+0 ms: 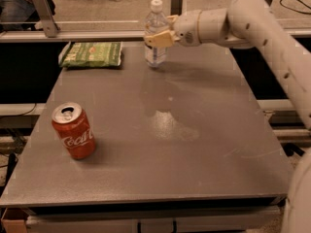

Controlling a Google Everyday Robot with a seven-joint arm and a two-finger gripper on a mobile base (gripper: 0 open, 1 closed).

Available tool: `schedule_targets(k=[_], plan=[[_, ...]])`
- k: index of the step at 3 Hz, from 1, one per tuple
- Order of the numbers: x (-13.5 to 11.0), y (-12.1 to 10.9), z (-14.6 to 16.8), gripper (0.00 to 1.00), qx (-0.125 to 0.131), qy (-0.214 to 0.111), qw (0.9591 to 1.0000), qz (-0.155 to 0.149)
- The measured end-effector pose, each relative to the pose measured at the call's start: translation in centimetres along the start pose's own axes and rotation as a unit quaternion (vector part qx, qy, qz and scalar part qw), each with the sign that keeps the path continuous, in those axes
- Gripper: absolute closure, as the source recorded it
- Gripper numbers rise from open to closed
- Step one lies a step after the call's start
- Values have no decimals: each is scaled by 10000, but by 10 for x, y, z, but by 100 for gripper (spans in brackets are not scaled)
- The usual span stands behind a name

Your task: Move blue plastic bottle near green jalapeno chip bag

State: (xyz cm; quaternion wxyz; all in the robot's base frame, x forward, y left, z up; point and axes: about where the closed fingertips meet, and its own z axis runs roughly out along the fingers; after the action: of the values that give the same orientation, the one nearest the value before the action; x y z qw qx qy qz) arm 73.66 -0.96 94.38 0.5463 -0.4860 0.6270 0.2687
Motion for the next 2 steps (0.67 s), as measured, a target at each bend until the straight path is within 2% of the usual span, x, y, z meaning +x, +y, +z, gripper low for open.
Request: schedule_targets(k=[1, 2], plan=[[-4, 5, 34, 100, -162, -147, 9997, 63], [-9, 12, 62, 83, -339, -250, 9990, 129]])
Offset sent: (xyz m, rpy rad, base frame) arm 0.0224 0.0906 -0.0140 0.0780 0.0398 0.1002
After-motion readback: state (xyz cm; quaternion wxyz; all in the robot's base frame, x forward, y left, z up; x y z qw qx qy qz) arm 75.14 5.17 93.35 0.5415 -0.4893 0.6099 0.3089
